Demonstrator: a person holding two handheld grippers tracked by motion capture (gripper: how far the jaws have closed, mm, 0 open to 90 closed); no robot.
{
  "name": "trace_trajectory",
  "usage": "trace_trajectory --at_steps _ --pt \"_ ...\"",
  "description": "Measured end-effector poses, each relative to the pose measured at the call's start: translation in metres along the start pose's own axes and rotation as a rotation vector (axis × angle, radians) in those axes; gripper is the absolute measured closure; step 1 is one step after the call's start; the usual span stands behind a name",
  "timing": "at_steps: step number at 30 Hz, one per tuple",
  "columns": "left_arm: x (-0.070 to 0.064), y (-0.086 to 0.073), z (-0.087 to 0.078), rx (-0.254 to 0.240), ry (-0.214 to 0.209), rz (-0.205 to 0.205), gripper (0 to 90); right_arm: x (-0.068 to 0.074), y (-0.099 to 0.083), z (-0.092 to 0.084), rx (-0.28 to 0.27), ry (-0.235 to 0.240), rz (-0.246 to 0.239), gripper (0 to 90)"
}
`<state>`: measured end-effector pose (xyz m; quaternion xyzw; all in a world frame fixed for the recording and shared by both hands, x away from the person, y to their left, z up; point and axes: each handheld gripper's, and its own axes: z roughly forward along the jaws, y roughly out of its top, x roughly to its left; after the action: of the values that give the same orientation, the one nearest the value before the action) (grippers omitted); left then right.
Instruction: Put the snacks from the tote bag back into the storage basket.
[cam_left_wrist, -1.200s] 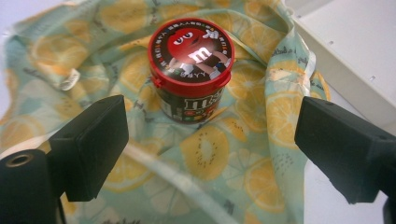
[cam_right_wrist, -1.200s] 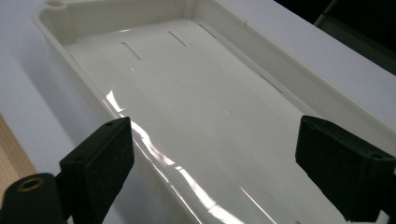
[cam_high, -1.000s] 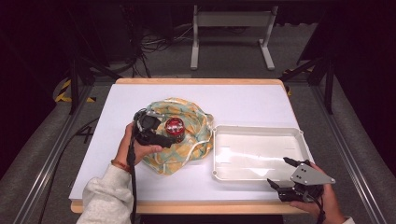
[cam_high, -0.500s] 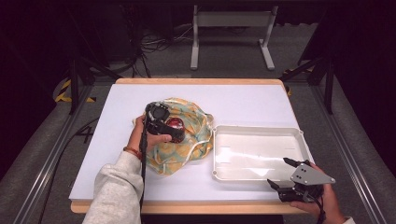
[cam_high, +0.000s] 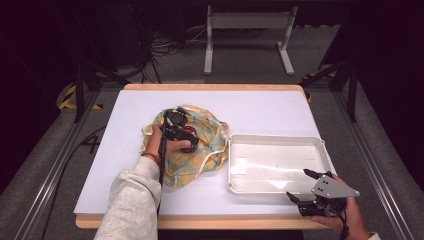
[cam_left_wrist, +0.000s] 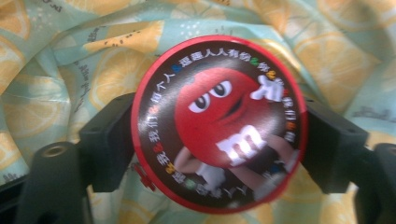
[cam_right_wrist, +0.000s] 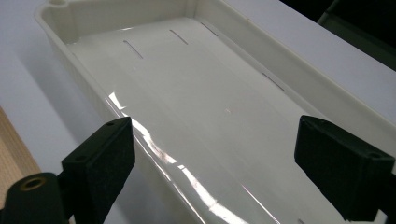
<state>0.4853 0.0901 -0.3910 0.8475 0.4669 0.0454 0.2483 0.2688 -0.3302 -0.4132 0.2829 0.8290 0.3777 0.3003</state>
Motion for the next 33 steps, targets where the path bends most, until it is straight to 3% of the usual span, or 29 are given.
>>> trace_trajectory --at_steps 3,5,8,15,20,23,33 --pt "0.000 0.000 0.000 -0.008 -0.002 0.000 22.1 0.000 0.000 0.000 0.001 -0.001 0.001 12.8" --pt "-0.001 0.001 -0.004 -0.036 0.034 0.007 24.6 0.000 0.000 0.000 0.004 0.002 -0.003 12.9" --pt "-0.001 0.000 -0.006 -0.031 0.011 -0.007 25.2 0.001 0.000 0.001 0.008 0.003 -0.007 12.9" --pt "-0.004 -0.002 -0.006 -0.040 0.013 0.006 25.3 0.001 0.000 0.001 0.010 0.000 -0.009 12.9" --pt "-0.003 -0.005 -0.012 -0.040 0.041 0.013 25.3 0.001 0.000 0.001 0.011 -0.001 -0.013 12.9" --pt "-0.001 -0.007 -0.017 -0.053 0.026 0.001 25.3 0.001 0.000 0.002 0.012 -0.002 -0.015 12.9" --pt "-0.004 -0.007 -0.027 -0.054 0.036 0.025 25.3 0.002 0.000 0.003 0.016 -0.001 -0.025 12.9"
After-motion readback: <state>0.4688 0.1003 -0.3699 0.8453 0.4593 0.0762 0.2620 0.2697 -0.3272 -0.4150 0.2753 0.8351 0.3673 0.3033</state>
